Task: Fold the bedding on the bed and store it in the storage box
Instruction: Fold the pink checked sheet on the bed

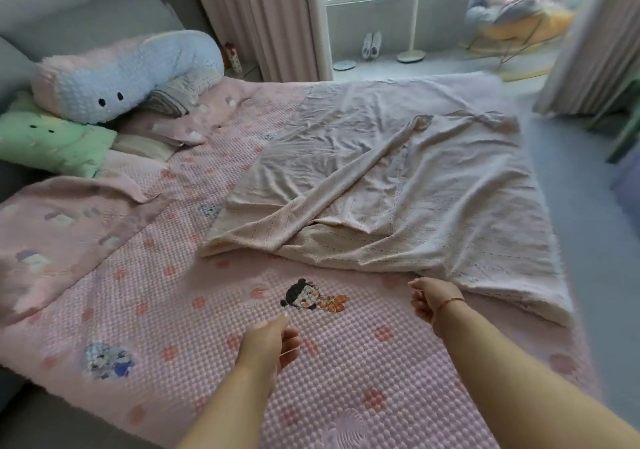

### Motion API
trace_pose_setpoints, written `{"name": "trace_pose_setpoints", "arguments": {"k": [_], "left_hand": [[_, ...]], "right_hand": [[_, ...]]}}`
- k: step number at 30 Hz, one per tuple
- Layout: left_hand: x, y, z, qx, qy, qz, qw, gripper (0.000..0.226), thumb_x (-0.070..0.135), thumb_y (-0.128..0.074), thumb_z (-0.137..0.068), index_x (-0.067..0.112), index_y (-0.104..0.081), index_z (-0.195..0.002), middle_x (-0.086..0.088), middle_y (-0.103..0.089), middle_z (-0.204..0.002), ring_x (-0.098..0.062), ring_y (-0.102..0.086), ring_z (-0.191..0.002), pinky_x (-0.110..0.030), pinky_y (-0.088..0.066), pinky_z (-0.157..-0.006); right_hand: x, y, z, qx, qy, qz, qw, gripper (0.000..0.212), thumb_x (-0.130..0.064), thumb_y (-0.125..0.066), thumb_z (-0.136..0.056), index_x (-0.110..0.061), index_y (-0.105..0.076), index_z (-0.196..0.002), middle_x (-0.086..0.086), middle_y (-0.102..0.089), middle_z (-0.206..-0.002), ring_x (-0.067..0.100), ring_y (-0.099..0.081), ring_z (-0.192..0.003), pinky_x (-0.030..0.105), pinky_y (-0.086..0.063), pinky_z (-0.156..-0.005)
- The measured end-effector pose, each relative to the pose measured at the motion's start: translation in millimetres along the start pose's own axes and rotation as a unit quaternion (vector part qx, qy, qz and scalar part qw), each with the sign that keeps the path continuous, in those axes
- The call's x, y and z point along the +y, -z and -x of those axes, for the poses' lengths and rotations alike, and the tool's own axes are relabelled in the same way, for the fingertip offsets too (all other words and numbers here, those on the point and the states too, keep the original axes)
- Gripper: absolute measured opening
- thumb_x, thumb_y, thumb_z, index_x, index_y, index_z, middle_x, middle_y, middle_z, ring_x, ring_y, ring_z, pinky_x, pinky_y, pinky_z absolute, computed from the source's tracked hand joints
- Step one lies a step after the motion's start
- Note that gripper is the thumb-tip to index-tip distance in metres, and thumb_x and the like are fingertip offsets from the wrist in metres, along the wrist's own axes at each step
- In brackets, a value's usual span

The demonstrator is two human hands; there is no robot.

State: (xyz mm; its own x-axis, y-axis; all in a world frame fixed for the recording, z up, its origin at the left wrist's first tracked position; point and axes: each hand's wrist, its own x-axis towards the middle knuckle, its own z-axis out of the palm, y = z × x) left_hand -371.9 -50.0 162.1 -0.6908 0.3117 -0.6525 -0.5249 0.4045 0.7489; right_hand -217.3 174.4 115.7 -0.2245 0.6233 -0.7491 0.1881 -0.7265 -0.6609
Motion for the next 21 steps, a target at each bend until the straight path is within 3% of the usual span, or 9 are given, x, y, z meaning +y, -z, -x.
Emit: {"name": "trace_pose_setpoints", "arguments": {"k": [5, 10, 16, 21], "left_hand": [[19, 12, -49, -0.046, 0.019, -0.038, 0.998, 0.015, 0.012, -0.054, -0.098, 0.000, -0.060, -0.090, -0.013, -0.061, -0.072, -0.020, -0.057, -0.062, -0.032, -0.050, -0.058], [21, -12, -92, -0.089, 0.062, -0.065, 0.992, 0.020, 0.016, -0.055, -0.098, -0.002, -0.061, -0.092, -0.012, -0.060, -0.072, -0.019, -0.056, -0.061, -0.030, -0.049, -0.053], [16, -60, -121, -0.111, 0.090, -0.075, 0.987, 0.024, 0.024, -0.055, -0.099, 0.001, -0.058, -0.104, -0.012, -0.062, -0.088, -0.020, -0.059, -0.071, -0.032, -0.049, -0.058], [9, -108, -152, -0.104, 0.099, -0.078, 0.987, 0.030, 0.029, -0.053, -0.099, 0.000, -0.055, -0.109, -0.011, -0.063, -0.091, -0.019, -0.060, -0.076, -0.031, -0.049, -0.061]], "right_hand": [[15, -3, 9, 0.062, -0.023, -0.059, 0.996, 0.020, -0.003, -0.047, -0.091, -0.012, -0.049, -0.073, -0.003, -0.036, -0.035, 0.008, -0.028, -0.024, 0.015, -0.023, -0.035], [27, 11, 0, 0.107, -0.037, -0.106, 0.988, 0.018, -0.008, -0.040, -0.096, -0.011, -0.048, -0.079, -0.003, -0.034, -0.037, 0.011, -0.028, -0.031, 0.022, -0.024, -0.048], [27, 48, -33, 0.155, -0.057, -0.139, 0.976, 0.033, -0.022, -0.038, -0.101, -0.011, -0.045, -0.071, 0.000, -0.037, -0.044, 0.011, -0.031, -0.033, 0.019, -0.028, -0.039], [15, 75, -87, 0.202, -0.043, -0.153, 0.966, 0.026, -0.027, -0.042, -0.101, -0.003, -0.051, -0.098, 0.008, -0.044, -0.064, 0.017, -0.035, -0.051, 0.026, -0.031, -0.050]]}}
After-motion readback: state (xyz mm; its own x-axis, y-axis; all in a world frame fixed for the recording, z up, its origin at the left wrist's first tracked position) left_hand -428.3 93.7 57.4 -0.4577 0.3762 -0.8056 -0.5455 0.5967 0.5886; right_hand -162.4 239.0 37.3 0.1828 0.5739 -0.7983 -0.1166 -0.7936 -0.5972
